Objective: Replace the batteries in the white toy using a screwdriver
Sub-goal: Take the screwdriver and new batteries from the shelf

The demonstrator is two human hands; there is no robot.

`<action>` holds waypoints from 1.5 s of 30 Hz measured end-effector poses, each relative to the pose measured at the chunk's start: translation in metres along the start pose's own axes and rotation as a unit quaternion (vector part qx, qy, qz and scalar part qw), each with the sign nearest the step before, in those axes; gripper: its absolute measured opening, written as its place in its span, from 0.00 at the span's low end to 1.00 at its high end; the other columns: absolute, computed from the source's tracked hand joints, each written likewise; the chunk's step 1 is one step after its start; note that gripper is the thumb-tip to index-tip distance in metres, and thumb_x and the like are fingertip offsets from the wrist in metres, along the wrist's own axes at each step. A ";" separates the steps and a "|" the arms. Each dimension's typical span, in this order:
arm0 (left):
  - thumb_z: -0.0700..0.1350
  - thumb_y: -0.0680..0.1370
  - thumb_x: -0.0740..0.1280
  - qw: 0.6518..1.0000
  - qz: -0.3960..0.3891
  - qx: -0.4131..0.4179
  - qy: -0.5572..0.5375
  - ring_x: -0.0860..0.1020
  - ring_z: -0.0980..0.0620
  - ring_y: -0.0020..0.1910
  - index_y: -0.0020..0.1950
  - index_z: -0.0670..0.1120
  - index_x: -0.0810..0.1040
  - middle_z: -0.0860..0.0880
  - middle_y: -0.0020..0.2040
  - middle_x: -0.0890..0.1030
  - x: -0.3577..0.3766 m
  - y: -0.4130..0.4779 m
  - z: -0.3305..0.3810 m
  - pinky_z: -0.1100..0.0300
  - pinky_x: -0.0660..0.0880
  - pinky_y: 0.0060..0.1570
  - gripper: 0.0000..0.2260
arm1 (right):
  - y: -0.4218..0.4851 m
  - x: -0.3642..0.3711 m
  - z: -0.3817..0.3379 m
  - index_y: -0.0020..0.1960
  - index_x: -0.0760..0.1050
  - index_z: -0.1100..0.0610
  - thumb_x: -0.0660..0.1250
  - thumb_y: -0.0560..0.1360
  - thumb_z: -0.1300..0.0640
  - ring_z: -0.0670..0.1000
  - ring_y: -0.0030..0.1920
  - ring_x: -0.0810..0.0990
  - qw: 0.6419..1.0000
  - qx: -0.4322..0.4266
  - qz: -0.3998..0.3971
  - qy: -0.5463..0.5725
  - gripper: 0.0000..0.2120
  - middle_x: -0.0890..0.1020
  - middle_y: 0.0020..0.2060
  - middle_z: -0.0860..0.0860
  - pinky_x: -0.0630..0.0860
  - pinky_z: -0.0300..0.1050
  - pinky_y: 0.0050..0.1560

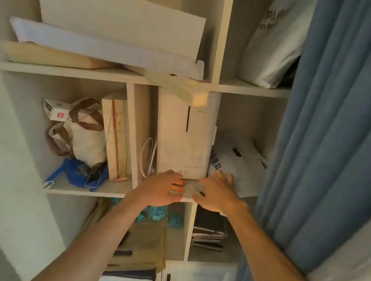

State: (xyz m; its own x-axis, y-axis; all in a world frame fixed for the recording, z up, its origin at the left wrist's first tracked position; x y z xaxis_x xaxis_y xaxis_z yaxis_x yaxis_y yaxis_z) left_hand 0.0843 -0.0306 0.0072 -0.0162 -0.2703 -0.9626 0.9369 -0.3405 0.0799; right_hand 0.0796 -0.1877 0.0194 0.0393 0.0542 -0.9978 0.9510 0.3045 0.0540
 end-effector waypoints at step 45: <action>0.52 0.84 0.61 0.823 0.371 -0.190 -0.387 0.76 0.44 0.38 0.56 0.47 0.75 0.36 0.44 0.79 -0.090 -0.206 -0.137 0.52 0.74 0.40 0.09 | 0.035 0.012 -0.217 0.55 0.77 0.55 0.71 0.82 0.65 0.59 0.44 0.92 0.712 -0.181 -0.103 0.671 0.07 0.89 0.47 0.56 0.87 0.50 0.41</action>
State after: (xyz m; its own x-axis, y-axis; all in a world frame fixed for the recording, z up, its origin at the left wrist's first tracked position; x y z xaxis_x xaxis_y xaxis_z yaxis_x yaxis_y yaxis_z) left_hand -0.0594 0.1874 0.0423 0.5301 -0.8187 -0.2207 0.8278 0.4432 0.3440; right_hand 0.0471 0.0305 0.0177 -0.6491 0.7581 -0.0628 0.7431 0.6496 0.1604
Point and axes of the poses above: each hand's wrist, its own y-axis towards the middle knuckle, its own x-axis out of the palm, z = x × y, the point moved 9 cm from there along y, towards the middle knuckle
